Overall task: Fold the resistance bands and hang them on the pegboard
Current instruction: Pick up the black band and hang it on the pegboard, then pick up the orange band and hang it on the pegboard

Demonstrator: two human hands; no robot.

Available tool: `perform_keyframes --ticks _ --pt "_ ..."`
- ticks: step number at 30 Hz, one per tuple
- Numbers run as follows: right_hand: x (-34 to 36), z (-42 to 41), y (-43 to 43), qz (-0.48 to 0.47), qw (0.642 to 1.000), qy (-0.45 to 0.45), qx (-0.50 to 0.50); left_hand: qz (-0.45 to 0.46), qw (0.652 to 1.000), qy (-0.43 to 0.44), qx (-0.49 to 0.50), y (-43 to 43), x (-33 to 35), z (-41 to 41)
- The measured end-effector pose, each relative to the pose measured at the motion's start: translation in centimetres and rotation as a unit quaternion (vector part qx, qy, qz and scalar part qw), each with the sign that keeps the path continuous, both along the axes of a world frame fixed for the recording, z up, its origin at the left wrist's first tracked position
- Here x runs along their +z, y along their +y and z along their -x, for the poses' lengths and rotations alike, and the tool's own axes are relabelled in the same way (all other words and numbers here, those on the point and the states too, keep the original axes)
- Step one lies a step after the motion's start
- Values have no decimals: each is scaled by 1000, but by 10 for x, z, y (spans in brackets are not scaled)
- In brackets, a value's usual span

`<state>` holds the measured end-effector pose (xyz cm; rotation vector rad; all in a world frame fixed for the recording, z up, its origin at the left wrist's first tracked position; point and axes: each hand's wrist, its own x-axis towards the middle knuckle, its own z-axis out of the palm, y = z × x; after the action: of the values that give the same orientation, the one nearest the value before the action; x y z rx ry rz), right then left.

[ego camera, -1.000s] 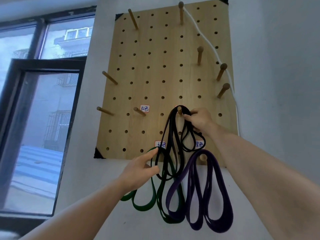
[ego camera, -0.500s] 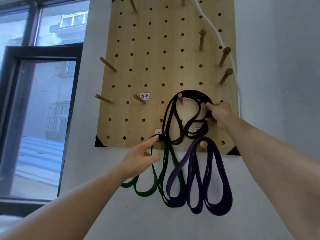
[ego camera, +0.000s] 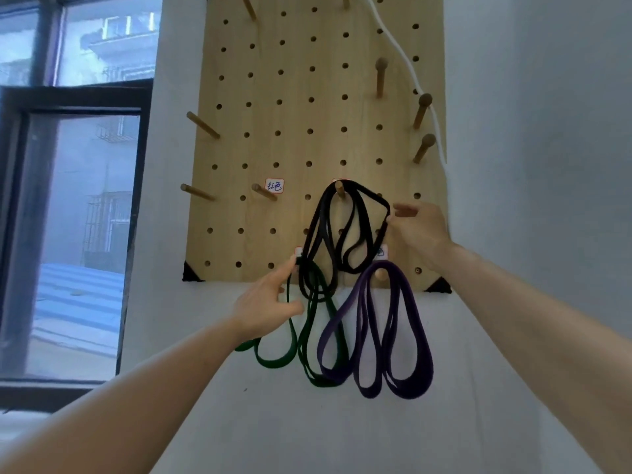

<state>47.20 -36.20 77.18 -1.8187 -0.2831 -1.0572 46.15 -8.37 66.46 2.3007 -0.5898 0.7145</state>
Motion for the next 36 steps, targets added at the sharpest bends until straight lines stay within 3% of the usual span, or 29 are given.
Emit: perform_keyframes --ticks 4,10,14,18,21,28,32,34,36 --pt "-42 52 9 26 999 -17 30 55 996 -73 8 -2 -18 27" --pt "-164 115 35 273 957 -68 71 41 996 -37 -73 4 -87 84" --pt "-265 113 55 356 913 136 142 34 995 60 -72 13 -172 110" --pt "-379 101 75 365 835 334 239 52 976 206 -43 27 -283 128" --pt "-465 98 85 369 779 443 249 90 947 308 -2 36 -375 142" --pt "-651 122 110 342 670 600 272 94 851 512 70 47 -566 204" --pt "-749 155 107 314 612 676 265 -17 817 571 76 54 -653 240" --pt "-793 175 99 313 597 699 239 -74 811 575 79 57 -683 259" --pt "-828 197 88 302 605 710 196 -82 803 583 90 58 -711 279"
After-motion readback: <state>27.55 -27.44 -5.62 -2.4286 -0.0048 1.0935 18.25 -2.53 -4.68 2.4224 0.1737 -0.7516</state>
